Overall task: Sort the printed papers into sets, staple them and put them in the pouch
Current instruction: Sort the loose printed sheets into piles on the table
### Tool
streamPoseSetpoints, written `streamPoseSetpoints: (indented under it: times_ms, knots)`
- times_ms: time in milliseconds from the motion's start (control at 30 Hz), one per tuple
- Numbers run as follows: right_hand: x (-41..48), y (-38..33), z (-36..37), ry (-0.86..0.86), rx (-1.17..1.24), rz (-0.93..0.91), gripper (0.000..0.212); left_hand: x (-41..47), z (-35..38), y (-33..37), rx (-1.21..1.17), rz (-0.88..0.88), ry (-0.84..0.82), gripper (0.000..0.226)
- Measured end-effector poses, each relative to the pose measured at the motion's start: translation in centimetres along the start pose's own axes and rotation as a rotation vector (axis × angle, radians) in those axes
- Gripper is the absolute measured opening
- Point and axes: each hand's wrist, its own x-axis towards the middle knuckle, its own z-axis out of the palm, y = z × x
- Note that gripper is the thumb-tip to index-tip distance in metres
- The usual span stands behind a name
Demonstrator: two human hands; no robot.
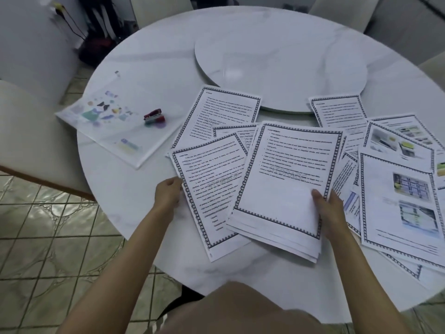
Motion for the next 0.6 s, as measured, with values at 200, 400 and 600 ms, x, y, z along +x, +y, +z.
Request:
streamPoseSetpoints:
  times_ms: [200, 400, 600]
  knots:
    - [-0.4, 0.1, 0.4, -0.011, 0.047, 0.019, 0.045, -1.4, 2.1, -0.2, 0.119, 0.136, -0.058, 0.029]
    - [-0.8, -0.8, -0.4, -0.035, 0.162, 0.026, 0.042, -3.0, 3.8, -1.5, 0.220, 0.373, -0.026, 0.026]
    - [-1.6, -2.6, 0.0, -0.155, 0.194, -0.031, 0.033, -2.4, 2.8, -0.7, 0.093, 0.439, -0.070, 0.021]
